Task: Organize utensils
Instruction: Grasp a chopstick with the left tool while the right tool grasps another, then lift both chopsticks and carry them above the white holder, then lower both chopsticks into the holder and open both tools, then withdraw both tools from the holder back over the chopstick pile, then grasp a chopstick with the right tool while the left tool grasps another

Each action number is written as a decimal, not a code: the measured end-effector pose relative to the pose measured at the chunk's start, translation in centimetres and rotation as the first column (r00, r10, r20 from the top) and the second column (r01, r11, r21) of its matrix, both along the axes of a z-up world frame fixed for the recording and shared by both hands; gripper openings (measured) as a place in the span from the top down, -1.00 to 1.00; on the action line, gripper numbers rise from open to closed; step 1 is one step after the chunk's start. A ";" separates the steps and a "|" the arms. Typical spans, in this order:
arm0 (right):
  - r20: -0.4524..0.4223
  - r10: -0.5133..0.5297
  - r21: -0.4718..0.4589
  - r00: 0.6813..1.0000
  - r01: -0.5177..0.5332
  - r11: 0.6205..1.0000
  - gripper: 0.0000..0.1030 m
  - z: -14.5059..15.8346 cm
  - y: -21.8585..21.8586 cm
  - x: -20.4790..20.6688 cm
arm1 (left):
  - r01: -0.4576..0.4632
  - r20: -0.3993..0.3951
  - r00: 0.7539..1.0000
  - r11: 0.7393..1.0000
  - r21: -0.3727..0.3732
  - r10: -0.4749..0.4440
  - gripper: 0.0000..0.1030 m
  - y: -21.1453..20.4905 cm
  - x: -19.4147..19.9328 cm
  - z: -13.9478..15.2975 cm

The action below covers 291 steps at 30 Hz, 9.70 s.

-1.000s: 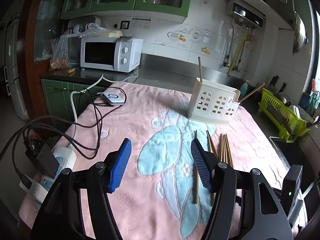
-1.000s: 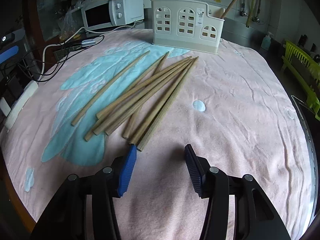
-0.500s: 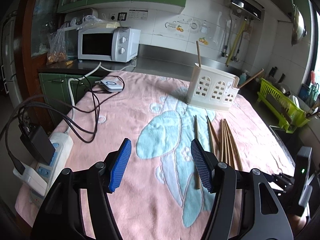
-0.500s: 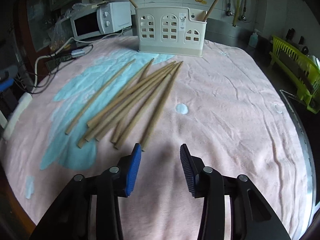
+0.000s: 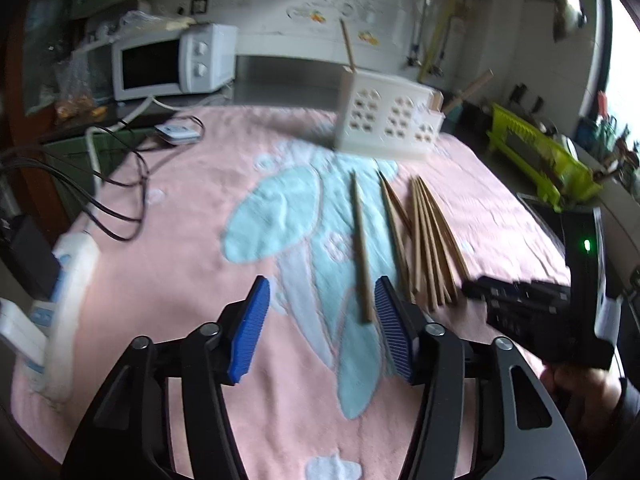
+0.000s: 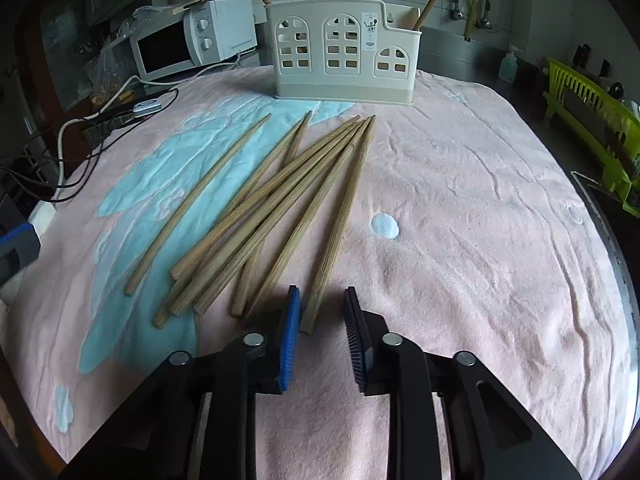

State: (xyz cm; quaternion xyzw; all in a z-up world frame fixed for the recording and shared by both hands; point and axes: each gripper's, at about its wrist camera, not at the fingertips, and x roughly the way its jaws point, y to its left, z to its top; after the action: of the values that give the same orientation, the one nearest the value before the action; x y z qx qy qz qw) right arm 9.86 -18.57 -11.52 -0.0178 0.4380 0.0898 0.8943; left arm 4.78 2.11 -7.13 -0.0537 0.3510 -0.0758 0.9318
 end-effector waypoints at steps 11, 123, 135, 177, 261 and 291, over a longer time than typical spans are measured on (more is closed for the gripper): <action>0.012 -0.004 -0.007 1.000 0.004 1.000 0.82 0.0 -1.5 -0.4 | 0.097 -0.109 0.990 0.995 0.021 -0.094 0.40 -3.6 3.4 -3.3; 0.322 0.093 0.081 0.942 -0.126 0.989 0.86 25.1 -9.2 23.4 | 0.013 0.399 0.917 0.999 -0.047 0.007 0.90 -6.5 29.4 19.6; 0.385 0.070 0.034 0.920 -0.090 0.995 0.18 25.4 -9.5 17.8 | 0.011 0.392 0.920 1.000 0.001 -0.011 -0.04 -6.5 23.8 19.6; -0.004 0.142 0.060 0.990 -0.142 0.988 0.15 0.8 0.5 -2.0 | -0.181 0.276 0.948 0.981 0.065 0.157 -0.83 1.2 1.8 8.1; -0.002 -0.004 0.004 1.000 0.004 1.000 0.85 0.0 -2.7 -0.8 | 0.187 -0.099 0.979 0.975 0.118 -0.176 0.25 -6.9 3.5 -4.2; 0.000 -0.002 0.022 1.000 0.002 1.000 0.85 -0.1 -2.9 -0.8 | 0.226 -0.124 0.968 0.973 0.047 -0.219 0.35 -7.3 3.9 -4.4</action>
State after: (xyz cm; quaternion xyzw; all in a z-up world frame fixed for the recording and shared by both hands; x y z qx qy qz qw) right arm 9.03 -21.45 -11.57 -0.0076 0.4372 0.0939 0.8944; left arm 8.65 -5.21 -11.52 0.0100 0.4115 -0.1658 0.8961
